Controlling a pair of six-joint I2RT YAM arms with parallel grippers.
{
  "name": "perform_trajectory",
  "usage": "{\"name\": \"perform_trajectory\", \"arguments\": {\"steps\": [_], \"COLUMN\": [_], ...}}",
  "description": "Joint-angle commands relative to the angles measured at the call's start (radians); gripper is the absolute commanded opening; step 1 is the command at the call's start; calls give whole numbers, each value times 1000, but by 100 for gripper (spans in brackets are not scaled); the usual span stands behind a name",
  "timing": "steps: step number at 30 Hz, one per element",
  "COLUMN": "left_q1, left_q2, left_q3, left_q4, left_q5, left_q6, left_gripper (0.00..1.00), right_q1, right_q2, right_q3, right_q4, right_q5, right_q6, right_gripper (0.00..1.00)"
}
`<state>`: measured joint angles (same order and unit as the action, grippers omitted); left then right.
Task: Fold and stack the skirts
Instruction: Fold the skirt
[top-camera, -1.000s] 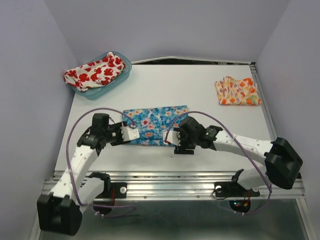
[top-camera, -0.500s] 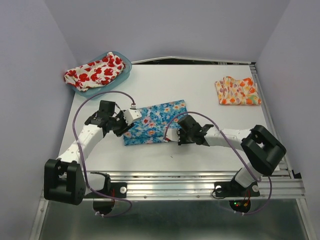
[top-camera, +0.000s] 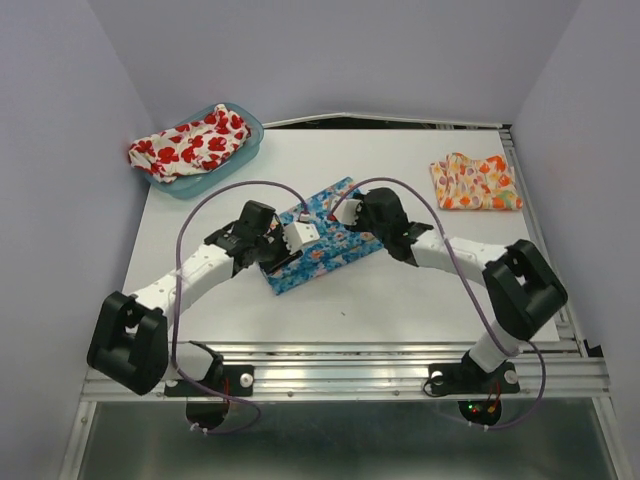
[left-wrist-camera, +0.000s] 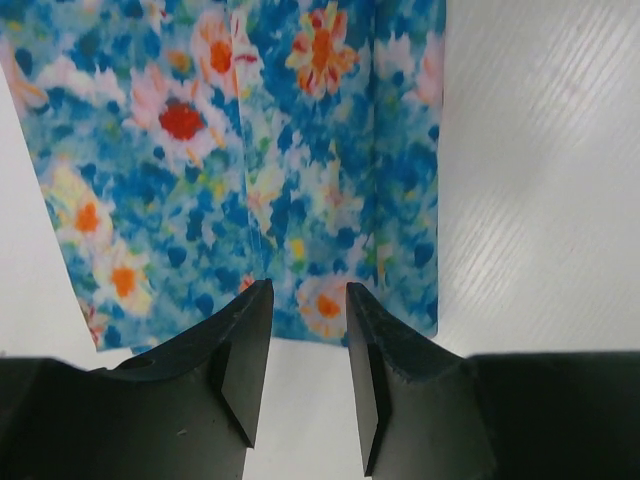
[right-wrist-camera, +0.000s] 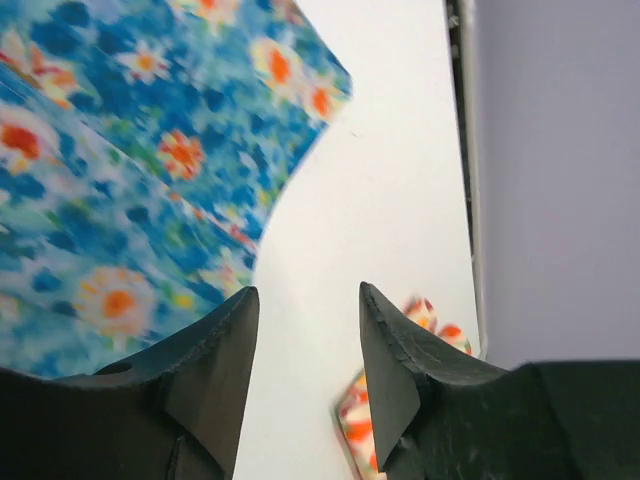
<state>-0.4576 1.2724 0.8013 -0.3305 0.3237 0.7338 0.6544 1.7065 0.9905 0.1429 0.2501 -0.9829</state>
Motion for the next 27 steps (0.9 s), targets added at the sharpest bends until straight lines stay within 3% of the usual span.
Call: {"name": "perform_trajectory", "arguments": {"steps": [1, 4, 5, 6, 7, 10, 11, 13, 18, 23, 27], "left_q1": [-44, -59, -64, -70, -85, -93, -93, -95, -96, -101, -119], "left_q2": [82, 154, 165, 176, 194, 234, 255, 275, 304, 354, 364], "left_q3": [97, 142, 147, 150, 151, 159, 164, 164, 145, 154, 177], "left_q4": [96, 104, 114, 122, 134, 130, 120, 113, 107, 76, 50], "left_q5": [-2, 31, 37, 40, 35, 25, 23, 14, -20, -25, 15], "left_q6": [-145, -188, -194, -195, -194, -191, -182, -163, -154, -174, -197], "left_gripper": [47, 48, 49, 49, 49, 49, 49, 49, 46, 24, 13], "right_q1": [-29, -29, -29, -29, -29, -29, -38, -50, -176, -202, -220], "right_q2": [-194, -333, -352, -369, -370, -338, -338, -329, -207, -61, 28], "right_q3": [-79, -113, -101, -78, -25, 34, 27, 4, -6, -1, -7], "right_q4": [-18, -224, -277, -408, -475, -638, -640, -605, -550, -459, -373], "right_q5": [60, 29, 23, -15, -85, -230, -330, -367, -516, -646, -713], "right_q6": [101, 278, 417, 493, 633, 815, 889, 947, 1120, 1236, 1326], "right_gripper": [51, 57, 57, 57, 56, 54, 55, 59, 56, 50, 48]}}
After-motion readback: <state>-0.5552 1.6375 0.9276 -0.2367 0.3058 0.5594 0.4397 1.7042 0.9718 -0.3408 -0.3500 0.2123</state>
